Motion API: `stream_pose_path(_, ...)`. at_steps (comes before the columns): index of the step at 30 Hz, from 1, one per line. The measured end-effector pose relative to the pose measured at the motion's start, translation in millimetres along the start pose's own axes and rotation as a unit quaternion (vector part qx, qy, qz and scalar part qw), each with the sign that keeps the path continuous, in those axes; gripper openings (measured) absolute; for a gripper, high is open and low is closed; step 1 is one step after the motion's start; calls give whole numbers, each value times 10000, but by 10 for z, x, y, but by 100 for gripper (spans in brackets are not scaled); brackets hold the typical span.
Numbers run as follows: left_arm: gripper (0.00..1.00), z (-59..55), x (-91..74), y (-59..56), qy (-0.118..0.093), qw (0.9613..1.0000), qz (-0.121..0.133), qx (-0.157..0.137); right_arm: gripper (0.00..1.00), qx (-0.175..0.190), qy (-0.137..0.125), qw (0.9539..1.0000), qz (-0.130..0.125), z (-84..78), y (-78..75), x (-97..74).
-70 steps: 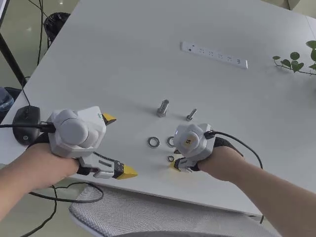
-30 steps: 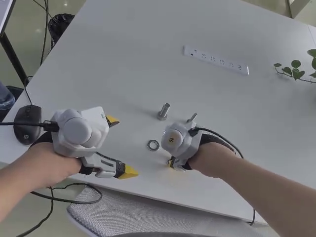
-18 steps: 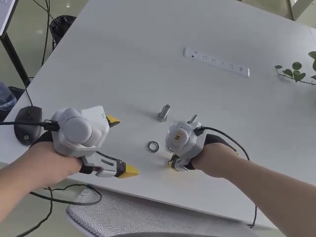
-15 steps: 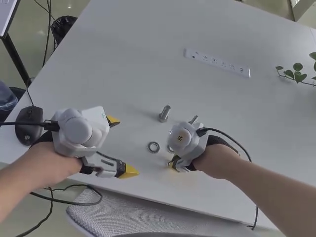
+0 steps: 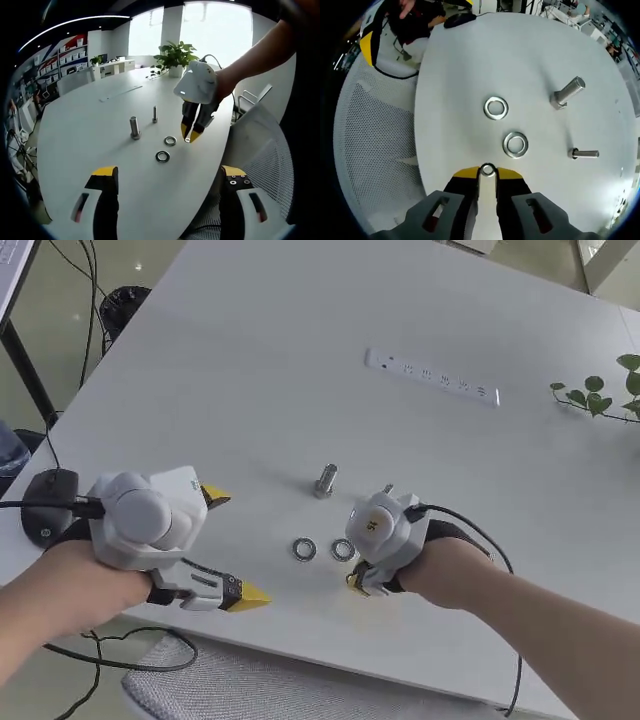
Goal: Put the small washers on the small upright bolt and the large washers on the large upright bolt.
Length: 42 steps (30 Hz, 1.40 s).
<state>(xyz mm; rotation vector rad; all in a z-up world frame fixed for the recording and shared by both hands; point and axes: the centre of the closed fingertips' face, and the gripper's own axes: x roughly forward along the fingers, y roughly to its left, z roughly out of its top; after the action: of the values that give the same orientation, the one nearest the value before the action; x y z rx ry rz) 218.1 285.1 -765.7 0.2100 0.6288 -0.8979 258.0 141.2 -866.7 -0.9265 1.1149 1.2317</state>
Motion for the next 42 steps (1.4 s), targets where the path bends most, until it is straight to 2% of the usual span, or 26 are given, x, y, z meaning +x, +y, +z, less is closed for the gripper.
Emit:
stream_pose_path(7, 83, 51, 4, 8, -23, 10000, 59, -36, 12, 161, 59, 9997, -184, -251, -297, -170)
stream_pose_path(13, 83, 66, 6, 26, -11, 9999, 118, -80, 12, 282, 57, 9993, -249, -389, -430, -264)
stream_pose_path(20, 83, 58, 13, 18, 68, 9998, 196, -75, 12, 348, -39, 9989, -304, -462, -572, -351)
stream_pose_path(25, 84, 80, 15, -4, 57, 9995, 296, -121, 12, 314, -47, 9991, -273, -465, -657, -359)
stream_pose_path(31, 84, 74, 34, 0, 87, 9990, 384, -198, 12, 315, -207, 9989, -285, -381, -791, -427)
stream_pose_path(35, 83, 86, 63, 10, 113, 9987, 433, -245, 12, 204, -179, 9992, -304, -371, -893, -452)
stream_pose_path(42, 83, 127, 100, 38, 107, 9983, 506, -275, 12, 235, -356, 9985, -334, -248, -1082, -545)
